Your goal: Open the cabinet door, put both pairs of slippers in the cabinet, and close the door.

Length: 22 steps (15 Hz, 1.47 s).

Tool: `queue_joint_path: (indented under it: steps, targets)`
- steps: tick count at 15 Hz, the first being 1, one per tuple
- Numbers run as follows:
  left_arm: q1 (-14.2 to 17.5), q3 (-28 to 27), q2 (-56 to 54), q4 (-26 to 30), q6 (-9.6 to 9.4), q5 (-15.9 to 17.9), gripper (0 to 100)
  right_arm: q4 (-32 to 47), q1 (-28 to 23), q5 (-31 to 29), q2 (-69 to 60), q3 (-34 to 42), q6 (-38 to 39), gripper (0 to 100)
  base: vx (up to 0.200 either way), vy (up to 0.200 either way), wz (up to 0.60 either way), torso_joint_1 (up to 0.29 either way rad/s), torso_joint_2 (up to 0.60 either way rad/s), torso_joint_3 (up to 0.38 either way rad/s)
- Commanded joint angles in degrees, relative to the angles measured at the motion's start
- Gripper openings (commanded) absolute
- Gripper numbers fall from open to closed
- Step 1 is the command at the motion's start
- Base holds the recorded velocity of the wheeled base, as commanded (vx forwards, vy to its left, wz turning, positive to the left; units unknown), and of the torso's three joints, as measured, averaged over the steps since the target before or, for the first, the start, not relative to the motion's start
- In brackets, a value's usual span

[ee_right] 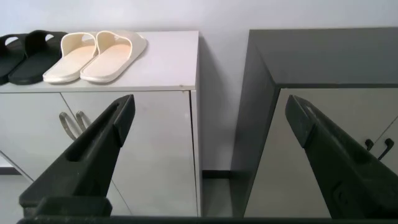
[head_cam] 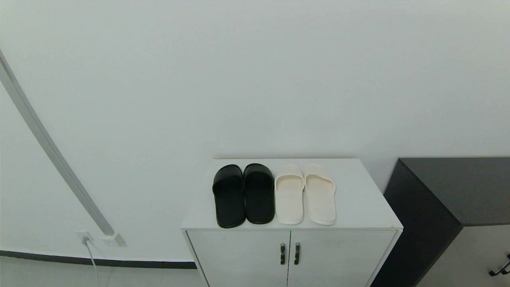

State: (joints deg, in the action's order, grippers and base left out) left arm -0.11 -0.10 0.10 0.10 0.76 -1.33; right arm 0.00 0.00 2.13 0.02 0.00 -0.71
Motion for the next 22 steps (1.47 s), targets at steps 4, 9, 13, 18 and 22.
queue_joint_path:
  steps: [4,9,13,18,22]
  targets:
    - [0.0,0.0,0.0,0.0,0.04,0.0,0,0.0,0.0,0.4,0.0,0.0,0.2,100,0.000,0.000,0.00,0.000,0.00,0.000]
    - [0.0,0.0,0.0,0.0,0.12,-0.1,0,1.9,0.7,1.2,14.2,-13.4,8.7,100,0.000,0.000,0.00,0.000,0.00,0.000]
    - [0.0,0.0,0.0,0.0,-0.05,0.0,0,-1.8,1.6,7.0,27.4,-9.1,1.6,100,0.000,0.000,0.00,0.000,0.00,0.000]
    - [0.0,0.0,0.0,0.0,0.04,0.1,0,-17.4,7.9,6.7,49.2,-9.9,1.7,100,0.000,0.000,0.00,0.000,0.00,0.000]
    - [0.0,0.0,0.0,0.0,0.21,0.0,0,-19.5,11.9,5.4,60.4,-16.4,3.3,100,0.000,0.000,0.00,0.000,0.00,0.000]
